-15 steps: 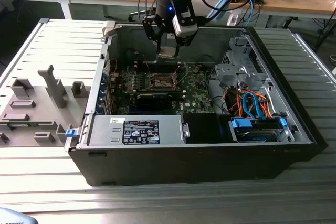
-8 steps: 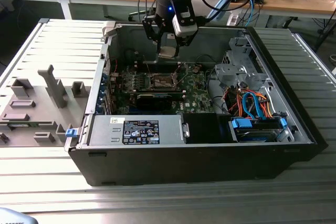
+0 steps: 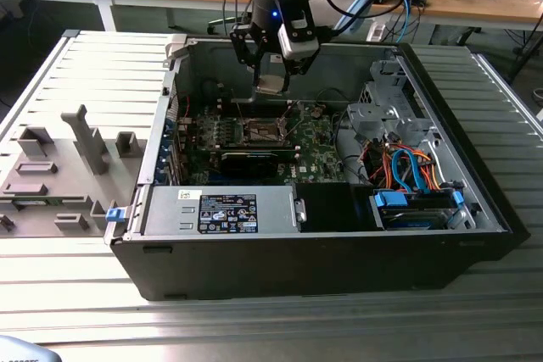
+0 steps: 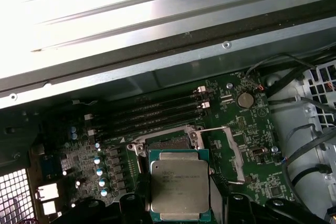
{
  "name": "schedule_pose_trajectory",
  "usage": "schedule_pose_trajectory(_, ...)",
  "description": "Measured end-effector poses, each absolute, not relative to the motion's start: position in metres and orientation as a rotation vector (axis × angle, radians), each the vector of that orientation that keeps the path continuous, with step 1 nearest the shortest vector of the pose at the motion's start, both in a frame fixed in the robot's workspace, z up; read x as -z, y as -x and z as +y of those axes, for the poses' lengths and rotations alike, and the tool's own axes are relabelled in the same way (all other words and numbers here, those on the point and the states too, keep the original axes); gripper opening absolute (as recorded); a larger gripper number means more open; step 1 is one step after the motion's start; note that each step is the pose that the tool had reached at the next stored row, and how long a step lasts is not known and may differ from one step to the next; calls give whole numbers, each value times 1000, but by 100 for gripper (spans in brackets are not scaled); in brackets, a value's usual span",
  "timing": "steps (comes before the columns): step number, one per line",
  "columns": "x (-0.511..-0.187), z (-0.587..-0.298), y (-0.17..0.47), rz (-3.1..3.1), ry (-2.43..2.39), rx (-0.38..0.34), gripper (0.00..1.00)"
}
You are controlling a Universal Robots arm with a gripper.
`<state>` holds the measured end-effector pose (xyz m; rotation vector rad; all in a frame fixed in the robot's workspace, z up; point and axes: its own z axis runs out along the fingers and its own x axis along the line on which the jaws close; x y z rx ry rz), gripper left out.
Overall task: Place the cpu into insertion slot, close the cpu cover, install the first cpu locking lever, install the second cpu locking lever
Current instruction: 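Place the cpu into insertion slot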
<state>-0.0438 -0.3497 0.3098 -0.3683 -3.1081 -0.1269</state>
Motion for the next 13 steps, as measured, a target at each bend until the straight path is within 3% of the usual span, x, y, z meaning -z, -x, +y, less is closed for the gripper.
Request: schedule_pose_trajectory(13,-310,-350,44,-3104,408,127,54)
